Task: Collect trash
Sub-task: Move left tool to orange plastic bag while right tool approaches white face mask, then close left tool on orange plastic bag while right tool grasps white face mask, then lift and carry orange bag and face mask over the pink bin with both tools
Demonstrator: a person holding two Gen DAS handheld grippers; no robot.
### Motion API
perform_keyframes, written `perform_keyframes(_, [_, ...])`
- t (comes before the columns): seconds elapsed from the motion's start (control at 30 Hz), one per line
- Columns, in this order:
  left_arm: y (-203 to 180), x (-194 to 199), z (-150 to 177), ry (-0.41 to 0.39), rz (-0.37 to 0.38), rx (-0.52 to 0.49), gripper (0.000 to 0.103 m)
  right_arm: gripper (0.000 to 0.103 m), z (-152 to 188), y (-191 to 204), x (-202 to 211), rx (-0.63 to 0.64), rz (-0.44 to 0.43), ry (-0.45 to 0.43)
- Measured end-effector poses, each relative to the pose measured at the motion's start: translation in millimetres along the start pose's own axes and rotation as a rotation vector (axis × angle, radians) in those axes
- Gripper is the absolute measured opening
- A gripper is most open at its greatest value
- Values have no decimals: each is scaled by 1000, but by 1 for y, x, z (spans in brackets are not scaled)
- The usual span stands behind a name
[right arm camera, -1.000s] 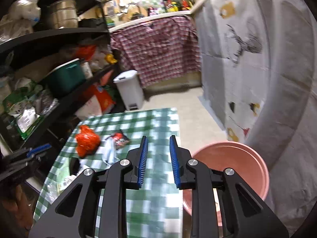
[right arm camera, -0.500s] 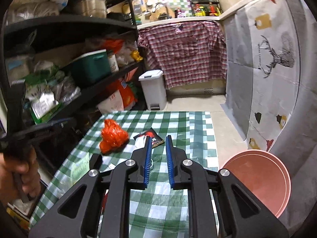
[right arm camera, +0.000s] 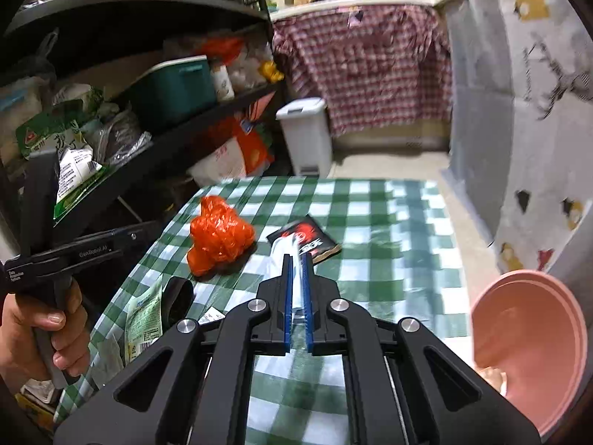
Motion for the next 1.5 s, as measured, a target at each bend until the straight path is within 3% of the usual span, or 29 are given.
perform_keyframes(0.27, [5, -22, -3, 18, -5, 3, 18, 14, -1, 4, -40, -28, -32, 57])
perform_keyframes(0.3, [6, -24, -4, 19, -6, 6, 22, 23, -1, 5, -45, -24, -25, 62])
perform_keyframes(0.33, [7, -27, -6, 18, -7, 14, 34, 32, 0, 5, -49, -27, -20, 68])
perform_keyframes(0.37, [8, -28, -7, 16, 1, 25, 38, 34, 2, 5, -53, -34, -23, 76])
perform_keyframes(0.4, [8, -30, -8, 17, 7, 33, 42, 35, 2, 5, -55, -39, -30, 83])
perform_keyframes(0.9, [7, -59, -9, 69, 16, 28, 43, 35, 15, 19, -88, 24, -46, 174])
perform_keyframes(1.0, [3, -62, -7, 86, 35, 23, 33, 29, 17, 20, -87, 36, -44, 175])
perform_keyframes(1.13, [-4, -64, -5, 117, 44, 7, 25, 6, 18, 21, -86, 63, -29, 178])
perform_keyframes(1.27, [-6, -56, -7, 113, 39, 6, 14, 3, 14, 22, -74, 80, -22, 153])
perform_keyframes(1.5, [-23, -25, -17, 77, 29, -39, 12, 3, -2, 20, -38, 88, -15, 107])
Point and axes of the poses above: each gripper's, at about its wrist camera, not at the fingertips, and x roughly against the way its jaws point, y to its left, z to its underside, the point moved 5 cm from there along -x, roughly the way its jaws point, and after that the axes turned 8 degrees about z, right-handed, at the moved point
